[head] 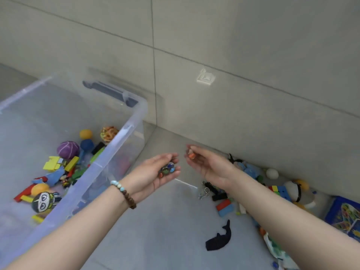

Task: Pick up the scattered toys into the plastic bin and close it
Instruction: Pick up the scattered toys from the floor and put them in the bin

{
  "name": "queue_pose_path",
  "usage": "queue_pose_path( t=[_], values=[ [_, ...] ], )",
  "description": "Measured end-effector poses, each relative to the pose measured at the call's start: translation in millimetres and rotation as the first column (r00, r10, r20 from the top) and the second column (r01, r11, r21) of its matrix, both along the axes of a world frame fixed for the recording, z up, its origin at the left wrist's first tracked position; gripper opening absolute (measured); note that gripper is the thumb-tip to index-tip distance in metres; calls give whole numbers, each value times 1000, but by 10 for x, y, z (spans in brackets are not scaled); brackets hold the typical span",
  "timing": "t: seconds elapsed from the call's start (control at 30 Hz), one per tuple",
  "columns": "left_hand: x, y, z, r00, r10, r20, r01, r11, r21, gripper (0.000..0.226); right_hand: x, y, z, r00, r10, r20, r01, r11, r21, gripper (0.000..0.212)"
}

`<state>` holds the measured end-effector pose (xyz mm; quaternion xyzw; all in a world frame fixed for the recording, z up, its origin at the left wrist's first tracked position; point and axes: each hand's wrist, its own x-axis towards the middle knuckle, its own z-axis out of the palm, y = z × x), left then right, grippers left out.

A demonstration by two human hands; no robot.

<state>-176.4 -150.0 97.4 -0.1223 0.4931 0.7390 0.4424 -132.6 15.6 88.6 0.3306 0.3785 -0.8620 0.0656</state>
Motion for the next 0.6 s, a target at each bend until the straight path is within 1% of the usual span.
queue_pose_path(
  t=[0.07,0.13,0.2,0.27,0.37,0.47,0.5,0.6],
  values=[
    [-132,-354,359,994,-14,-108,15,1000,3,17,-161,-363,303,991,131,18,-130,991,-38,18],
    [-282,-762,635,982,3,-191,-8,1000,-28,19,-325,-772,562,957,289,27,-288,957,-29,18],
    [-434,-1193,786,976,33,-216,-50,996,-73,22,-491,-1184,741,910,414,18,-414,910,2,18],
    [-551,-1590,788,975,91,-201,-118,985,-126,27,-661,-1552,823,872,488,39,-489,872,33,22],
    [-639,-2011,606,977,169,-126,-192,962,-193,35,-861,-1933,806,849,511,134,-525,845,103,35],
    [-660,-2208,432,984,173,-49,-180,953,-245,45,-959,-2045,738,845,495,202,-527,836,155,40],
    [-665,-2232,417,985,165,-42,-170,951,-260,44,-953,-2020,748,852,482,205,-516,839,173,40],
    [-700,-2182,517,990,120,-76,-136,955,-264,21,-829,-1805,875,844,503,185,-536,808,246,39]
  ],
)
